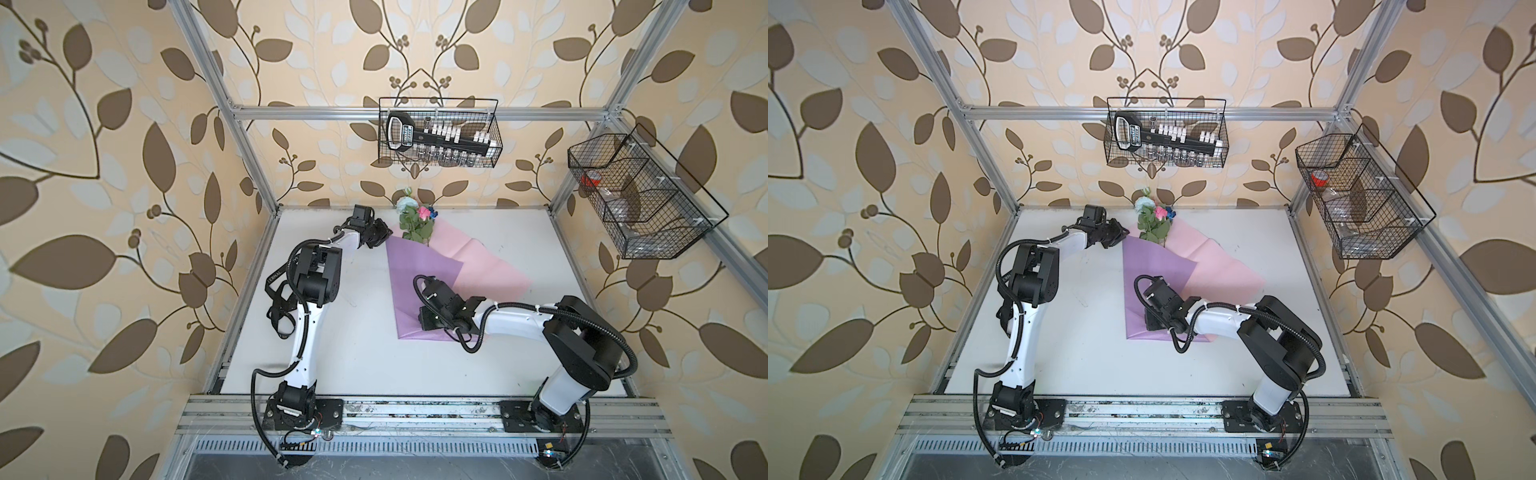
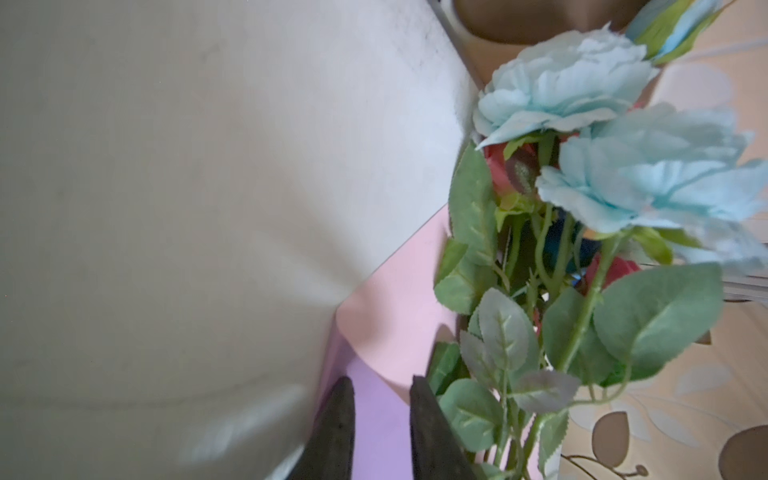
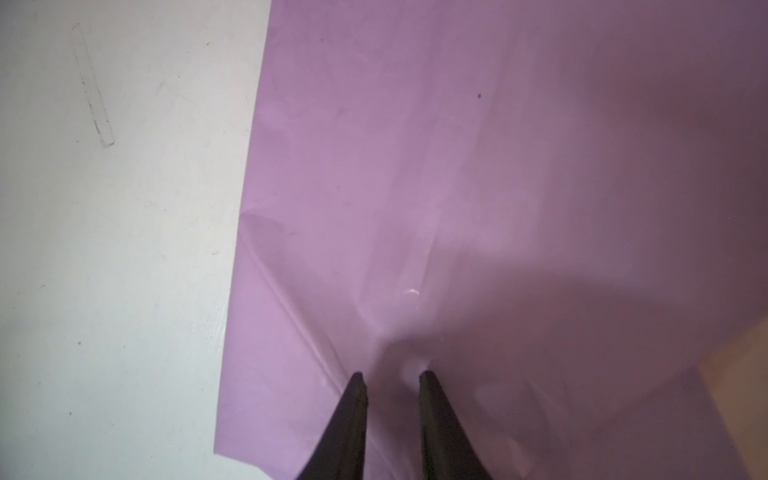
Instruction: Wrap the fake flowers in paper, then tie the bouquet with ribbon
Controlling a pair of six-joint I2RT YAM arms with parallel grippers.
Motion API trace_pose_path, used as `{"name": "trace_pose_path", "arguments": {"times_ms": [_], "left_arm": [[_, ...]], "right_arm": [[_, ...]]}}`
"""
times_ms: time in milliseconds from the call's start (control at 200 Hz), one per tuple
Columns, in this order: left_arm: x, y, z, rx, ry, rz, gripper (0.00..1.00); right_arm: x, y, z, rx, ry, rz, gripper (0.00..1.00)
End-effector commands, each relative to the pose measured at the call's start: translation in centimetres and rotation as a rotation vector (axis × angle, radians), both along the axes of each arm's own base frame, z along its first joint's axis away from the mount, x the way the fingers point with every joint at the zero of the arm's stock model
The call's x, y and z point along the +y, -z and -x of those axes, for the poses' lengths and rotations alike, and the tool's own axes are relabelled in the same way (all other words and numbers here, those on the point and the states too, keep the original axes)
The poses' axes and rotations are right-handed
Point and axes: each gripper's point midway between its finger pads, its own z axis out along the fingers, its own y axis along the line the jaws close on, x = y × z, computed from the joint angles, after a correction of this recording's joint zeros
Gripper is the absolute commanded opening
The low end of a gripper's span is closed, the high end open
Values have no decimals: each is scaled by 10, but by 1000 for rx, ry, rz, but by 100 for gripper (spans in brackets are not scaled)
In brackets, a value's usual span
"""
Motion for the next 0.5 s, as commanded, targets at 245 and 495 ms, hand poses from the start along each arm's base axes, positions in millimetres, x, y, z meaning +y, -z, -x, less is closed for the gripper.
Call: {"name": "trace_pose_path", "arguments": {"times_ms": [245, 495], "left_arm": [[4, -64, 11, -135, 67, -120, 32], [-28, -134, 95, -261, 179, -165, 34]], "right_arm": [[8, -26, -12, -35, -5, -11, 25], [-15, -81, -16, -138, 69, -49, 47]]}}
